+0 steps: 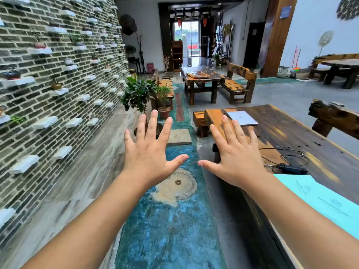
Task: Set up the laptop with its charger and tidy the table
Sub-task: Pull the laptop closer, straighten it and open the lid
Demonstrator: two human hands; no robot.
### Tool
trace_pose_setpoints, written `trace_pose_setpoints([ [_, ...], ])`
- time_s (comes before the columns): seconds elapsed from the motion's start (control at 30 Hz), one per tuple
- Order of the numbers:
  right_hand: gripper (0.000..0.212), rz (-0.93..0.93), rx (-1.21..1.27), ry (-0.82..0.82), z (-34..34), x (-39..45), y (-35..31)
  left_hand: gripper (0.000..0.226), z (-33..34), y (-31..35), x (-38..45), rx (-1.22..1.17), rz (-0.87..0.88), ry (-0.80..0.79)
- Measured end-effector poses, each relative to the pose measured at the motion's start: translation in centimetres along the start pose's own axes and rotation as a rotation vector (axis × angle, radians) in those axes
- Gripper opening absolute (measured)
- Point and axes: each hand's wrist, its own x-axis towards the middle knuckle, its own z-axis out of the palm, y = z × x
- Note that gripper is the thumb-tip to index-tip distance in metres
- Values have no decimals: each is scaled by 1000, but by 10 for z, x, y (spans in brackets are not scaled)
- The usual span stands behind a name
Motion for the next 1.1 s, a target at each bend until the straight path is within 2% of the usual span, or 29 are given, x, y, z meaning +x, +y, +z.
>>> trace_pose_setpoints([
  [0.03,104,5,-8,-32,6,5,2,100,6,1,4,4,-3,-28],
  [0.23,105,0,-11,10,54,53,27,100,55,9,51,21,11,4],
  [0.47,103,-23,15,-4,106,158,88,98,109,36,158,32,-42,3],
  [0.7,105,-76,1,17,120,236,125,96,134,52,228,38,-65,15],
  [1.1,103,-107,13,34,189,382,127,97,220,9,355,23,-103,28],
])
